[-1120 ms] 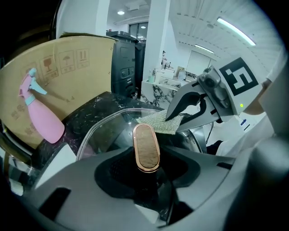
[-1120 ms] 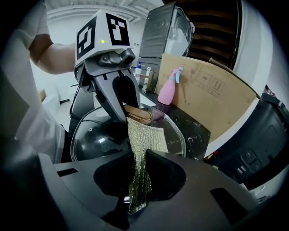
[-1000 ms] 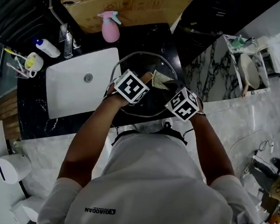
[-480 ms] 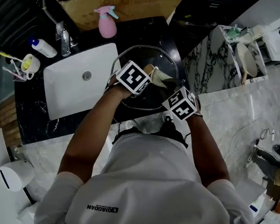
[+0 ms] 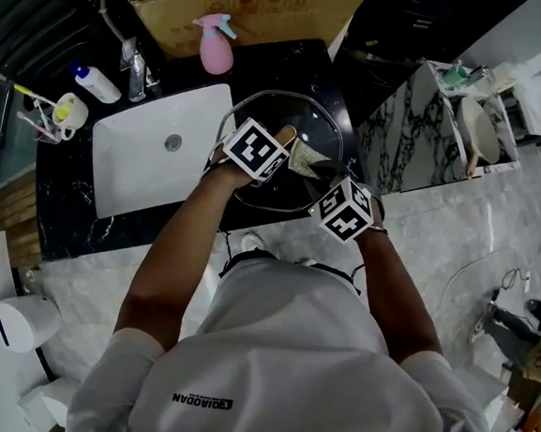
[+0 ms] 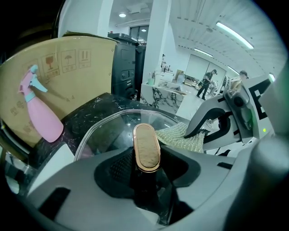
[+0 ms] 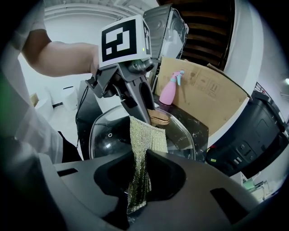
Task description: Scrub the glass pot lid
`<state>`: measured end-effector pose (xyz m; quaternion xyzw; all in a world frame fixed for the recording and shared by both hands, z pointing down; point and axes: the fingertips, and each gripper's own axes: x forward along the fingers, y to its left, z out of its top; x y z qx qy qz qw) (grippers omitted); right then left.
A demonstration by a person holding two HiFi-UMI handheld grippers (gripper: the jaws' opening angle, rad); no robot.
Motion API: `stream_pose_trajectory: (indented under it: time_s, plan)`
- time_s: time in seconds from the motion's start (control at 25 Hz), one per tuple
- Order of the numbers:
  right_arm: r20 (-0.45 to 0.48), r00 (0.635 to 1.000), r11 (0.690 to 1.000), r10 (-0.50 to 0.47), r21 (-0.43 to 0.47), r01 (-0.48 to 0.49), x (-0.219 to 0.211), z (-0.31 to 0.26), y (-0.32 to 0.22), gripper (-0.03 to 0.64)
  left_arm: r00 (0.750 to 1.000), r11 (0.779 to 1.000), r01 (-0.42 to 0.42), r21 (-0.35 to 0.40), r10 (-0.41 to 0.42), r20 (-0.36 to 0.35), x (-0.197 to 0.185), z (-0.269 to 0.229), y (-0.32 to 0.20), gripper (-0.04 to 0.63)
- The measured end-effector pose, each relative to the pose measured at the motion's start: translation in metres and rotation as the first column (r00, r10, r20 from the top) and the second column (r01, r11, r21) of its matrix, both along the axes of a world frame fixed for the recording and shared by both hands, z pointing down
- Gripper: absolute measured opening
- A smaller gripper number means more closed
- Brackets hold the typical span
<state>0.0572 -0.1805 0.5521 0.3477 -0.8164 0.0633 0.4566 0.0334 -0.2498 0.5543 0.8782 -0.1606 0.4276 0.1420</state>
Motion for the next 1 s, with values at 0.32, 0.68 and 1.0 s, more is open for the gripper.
stream_pose_trajectory:
  time_s: [0.32, 0.68, 1.0]
  plan:
    - [-0.112, 0.976, 0.981, -0.186, 0.036, 0.191, -0.005, 0.006, 0.012, 0.09, 0.997, 0.99, 0.039, 0.132, -0.048, 0.066, -0.003, -0.005, -0.004, 0.189]
    - [-0.166, 0.907, 0.917, -0.388, 0.033, 0.398, -0.025, 0.005, 0.036, 0.089, 0.99, 0.973, 0.122, 0.195, -0.133, 0.044, -0.013, -0.024, 0.01, 0.189]
    - [-0.169, 0.837, 0.85, -0.52, -0.006, 0.526, -0.027, 0.01, 0.07, 0.089, 0.966, 0.95, 0.259, 0.177, -0.259, -0.02, -0.032, -0.038, 0.036, 0.189]
